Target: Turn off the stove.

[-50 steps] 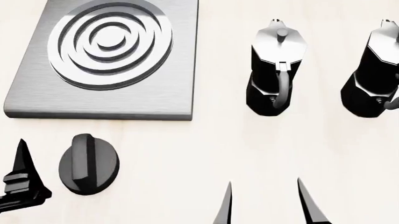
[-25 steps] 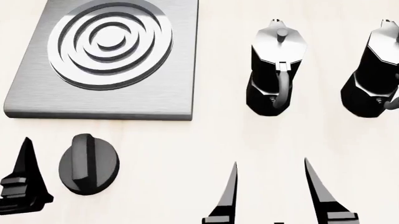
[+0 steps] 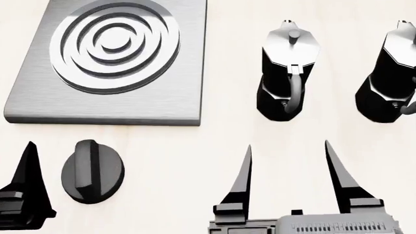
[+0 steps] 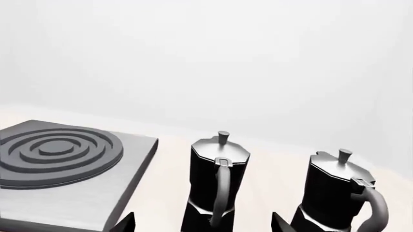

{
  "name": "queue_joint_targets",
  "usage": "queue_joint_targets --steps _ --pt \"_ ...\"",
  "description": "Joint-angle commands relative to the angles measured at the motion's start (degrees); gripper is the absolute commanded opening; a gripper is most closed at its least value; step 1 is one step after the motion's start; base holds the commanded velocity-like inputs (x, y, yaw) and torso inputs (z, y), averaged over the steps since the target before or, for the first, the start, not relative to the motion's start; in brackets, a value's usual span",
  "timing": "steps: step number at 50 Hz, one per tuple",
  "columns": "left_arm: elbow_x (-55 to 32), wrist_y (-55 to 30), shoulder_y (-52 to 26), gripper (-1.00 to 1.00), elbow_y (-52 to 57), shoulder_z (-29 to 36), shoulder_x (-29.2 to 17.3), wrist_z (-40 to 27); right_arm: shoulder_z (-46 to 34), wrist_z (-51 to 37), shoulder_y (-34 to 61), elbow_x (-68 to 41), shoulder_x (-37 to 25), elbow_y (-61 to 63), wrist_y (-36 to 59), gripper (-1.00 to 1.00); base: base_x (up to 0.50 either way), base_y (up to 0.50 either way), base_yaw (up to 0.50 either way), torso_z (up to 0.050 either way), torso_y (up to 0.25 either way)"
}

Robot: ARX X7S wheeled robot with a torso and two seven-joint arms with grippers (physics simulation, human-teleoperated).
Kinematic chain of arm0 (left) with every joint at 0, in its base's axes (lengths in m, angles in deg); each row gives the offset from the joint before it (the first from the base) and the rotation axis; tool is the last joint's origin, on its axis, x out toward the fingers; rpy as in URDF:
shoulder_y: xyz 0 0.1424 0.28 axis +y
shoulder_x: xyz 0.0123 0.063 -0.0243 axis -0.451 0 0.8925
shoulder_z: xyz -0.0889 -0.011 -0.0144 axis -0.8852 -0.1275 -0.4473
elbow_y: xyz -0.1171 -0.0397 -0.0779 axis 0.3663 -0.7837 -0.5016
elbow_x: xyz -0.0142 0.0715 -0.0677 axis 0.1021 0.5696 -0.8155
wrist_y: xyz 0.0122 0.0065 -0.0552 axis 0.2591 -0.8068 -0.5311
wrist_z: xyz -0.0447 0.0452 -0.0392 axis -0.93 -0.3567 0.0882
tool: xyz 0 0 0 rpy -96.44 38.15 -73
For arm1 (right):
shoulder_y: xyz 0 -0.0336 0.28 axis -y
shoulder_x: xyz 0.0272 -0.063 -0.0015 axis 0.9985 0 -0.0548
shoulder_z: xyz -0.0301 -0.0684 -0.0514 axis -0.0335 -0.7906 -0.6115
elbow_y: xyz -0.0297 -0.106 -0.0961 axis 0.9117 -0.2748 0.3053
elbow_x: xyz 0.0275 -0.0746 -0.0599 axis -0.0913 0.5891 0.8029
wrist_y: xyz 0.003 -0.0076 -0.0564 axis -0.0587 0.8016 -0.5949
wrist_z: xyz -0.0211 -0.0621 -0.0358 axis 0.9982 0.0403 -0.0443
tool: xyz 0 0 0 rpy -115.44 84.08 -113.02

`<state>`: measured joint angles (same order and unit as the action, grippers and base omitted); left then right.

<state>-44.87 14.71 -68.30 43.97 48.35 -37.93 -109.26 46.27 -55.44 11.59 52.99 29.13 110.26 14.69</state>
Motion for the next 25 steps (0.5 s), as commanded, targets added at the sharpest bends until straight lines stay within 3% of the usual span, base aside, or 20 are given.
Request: queue_joint_targets --steps 1,25 --pt "-1.63 -1.07 -0.77 1.0 3.19 0.09 -0.56 -0.74 0.07 -0.06 2.42 -0.22 -0.26 1.83 2.19 1.0 0.0 0.0 0.0 0.0 0.0" --pt "-3.97 -2.28 -3.1 1.0 6.87 -0.39 -1.08 -2.34 -0.36 -0.11 6.38 -0.69 -0.83 5.82 6.89 1.0 0.0 0.0 0.0 0.0 0.0"
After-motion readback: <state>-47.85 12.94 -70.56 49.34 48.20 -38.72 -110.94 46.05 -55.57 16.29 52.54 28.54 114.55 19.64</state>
